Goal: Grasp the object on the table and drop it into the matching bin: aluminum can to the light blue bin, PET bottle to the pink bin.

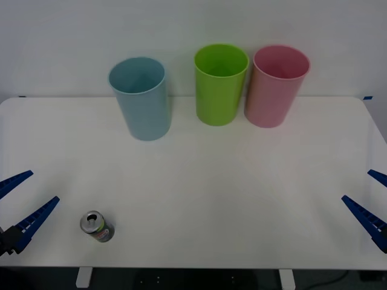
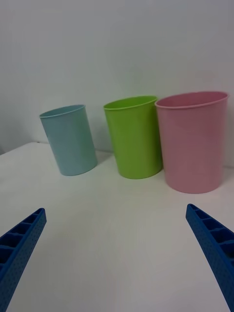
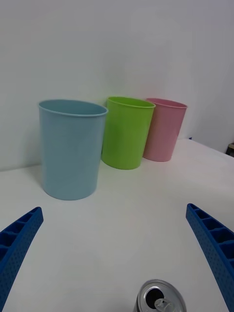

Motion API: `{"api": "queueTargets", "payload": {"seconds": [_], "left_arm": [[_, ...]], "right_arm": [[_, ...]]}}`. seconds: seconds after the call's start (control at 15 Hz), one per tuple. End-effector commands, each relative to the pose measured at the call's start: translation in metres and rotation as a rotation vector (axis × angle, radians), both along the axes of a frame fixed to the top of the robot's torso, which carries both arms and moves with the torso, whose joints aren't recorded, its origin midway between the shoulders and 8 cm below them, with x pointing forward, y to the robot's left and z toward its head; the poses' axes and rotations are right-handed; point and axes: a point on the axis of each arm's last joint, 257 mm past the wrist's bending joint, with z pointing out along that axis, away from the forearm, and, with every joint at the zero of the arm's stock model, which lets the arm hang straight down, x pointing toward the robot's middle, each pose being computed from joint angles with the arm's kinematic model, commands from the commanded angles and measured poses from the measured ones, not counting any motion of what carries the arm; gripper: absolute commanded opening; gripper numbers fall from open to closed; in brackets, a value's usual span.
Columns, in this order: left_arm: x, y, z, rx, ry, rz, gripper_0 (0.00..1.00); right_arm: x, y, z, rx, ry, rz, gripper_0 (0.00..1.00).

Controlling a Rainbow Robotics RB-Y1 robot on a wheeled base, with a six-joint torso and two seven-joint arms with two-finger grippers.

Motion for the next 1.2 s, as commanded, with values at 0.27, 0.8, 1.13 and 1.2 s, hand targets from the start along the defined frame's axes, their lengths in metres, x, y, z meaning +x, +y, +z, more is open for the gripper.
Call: {"api": "queueTargets", "payload": {"seconds": [0.27, 0.8, 1.13, 1.2], "left_arm": [[-0.004, 0.0, -0.006, -0.041, 0.011, 0.018, 1.0], [-0.022, 0.013, -0.023, 0.057, 0.079, -0.009, 1.0], [-0.039, 0.016, -0.042, 0.122, 0.097, -0.025, 1.0], [-0.042, 0.017, -0.052, 0.145, 0.091, -0.032, 1.0]], "right_arm": [[0.0, 0.0, 0.0, 0.0, 0.0, 0.0, 1.0], [0.0, 0.0, 0.0, 0.0, 0.0, 0.0, 1.0], [0.0, 0.0, 0.0, 0.0, 0.0, 0.0, 1.0], [0.0, 0.0, 0.0, 0.0, 0.0, 0.0, 1.0]]}}
